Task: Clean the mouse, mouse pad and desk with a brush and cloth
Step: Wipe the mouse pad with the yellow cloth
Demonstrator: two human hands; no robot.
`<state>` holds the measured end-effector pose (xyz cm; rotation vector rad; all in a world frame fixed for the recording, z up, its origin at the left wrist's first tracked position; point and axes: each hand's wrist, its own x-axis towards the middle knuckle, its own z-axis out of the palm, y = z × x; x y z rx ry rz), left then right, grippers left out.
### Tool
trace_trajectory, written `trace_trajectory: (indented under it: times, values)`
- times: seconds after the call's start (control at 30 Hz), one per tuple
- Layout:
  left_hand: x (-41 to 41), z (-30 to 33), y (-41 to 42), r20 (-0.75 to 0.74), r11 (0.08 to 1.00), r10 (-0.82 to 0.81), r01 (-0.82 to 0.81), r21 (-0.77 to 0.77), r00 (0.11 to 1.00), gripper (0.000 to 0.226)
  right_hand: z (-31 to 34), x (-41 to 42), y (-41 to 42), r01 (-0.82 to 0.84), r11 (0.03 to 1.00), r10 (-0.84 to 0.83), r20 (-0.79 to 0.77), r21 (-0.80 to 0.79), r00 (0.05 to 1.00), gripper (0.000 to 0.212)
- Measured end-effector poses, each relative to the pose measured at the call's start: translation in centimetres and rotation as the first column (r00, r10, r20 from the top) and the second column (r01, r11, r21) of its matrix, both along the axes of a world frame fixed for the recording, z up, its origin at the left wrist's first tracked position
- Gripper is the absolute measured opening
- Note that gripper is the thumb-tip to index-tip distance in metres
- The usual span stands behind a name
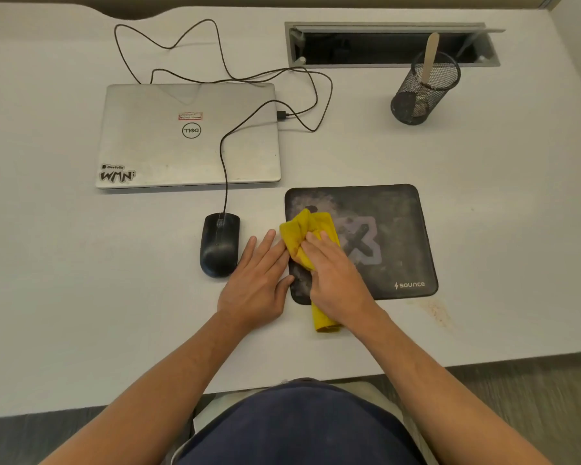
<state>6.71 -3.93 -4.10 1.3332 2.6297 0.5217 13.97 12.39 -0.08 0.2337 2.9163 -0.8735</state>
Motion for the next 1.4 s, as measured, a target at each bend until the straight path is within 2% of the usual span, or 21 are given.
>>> trace_trajectory:
  times: [0.23,0.47,0.53,0.63,0.73,0.83,0.93,1.13,1.27,1.4]
  values:
    - [0.0,-0.1,-0.1,0.002,1.000,-0.017,0.017,-0.024,1.000,0.055,1.3,2.7,-0.2,-0.087,0.995,0.078,0.161,0.051,0.984,0.062]
    - [0.0,-0.1,-0.1,-0.018,0.999,0.004,-0.005,-0.053,1.000,0.058,3.8,3.9,1.5,-0.233,0.971,0.209,0.294,0.047,0.933,0.050]
    - [0.0,-0.1,-0.2,0.001,0.999,0.009,-0.009,-0.048,1.000,0.059,5.2,3.1,2.6,-0.149,0.989,0.139,0.306,0.008,0.942,0.039]
    - [0.1,-0.2,-0.2,0.019,0.999,0.014,-0.014,-0.038,1.000,0.059,6.3,0.3,4.6,0.139,0.989,-0.131,0.125,-0.053,0.983,0.033]
    - [0.1,0.0,-0.1,0.012,0.999,0.015,-0.014,-0.031,1.000,0.058,5.2,-3.2,5.5,0.245,0.968,-0.244,0.027,-0.052,0.969,0.031]
    - [0.0,-0.1,-0.1,0.003,0.999,0.012,-0.012,-0.030,1.000,0.058,2.9,-5.1,4.3,0.205,0.979,-0.205,0.045,0.010,0.978,0.029]
    - [0.1,-0.1,0.0,-0.007,0.999,0.024,-0.024,-0.037,1.000,0.058,1.3,-4.8,2.9,0.151,0.985,-0.150,-0.023,0.083,0.988,0.028]
    - [0.1,-0.1,0.1,-0.034,1.000,0.007,-0.007,-0.009,0.999,0.055,1.9,-1.0,1.1,-0.025,0.991,0.026,-0.008,0.130,1.000,0.032]
    - [0.1,-0.2,0.0,-0.017,1.000,0.008,-0.008,-0.010,1.000,0.055,2.8,1.9,0.2,-0.066,0.988,0.057,0.067,0.141,0.996,0.032]
    - [0.1,-0.1,-0.1,-0.036,0.999,0.008,-0.009,-0.042,0.999,0.058,4.2,2.4,0.5,-0.136,0.980,0.101,0.224,0.145,0.969,0.028]
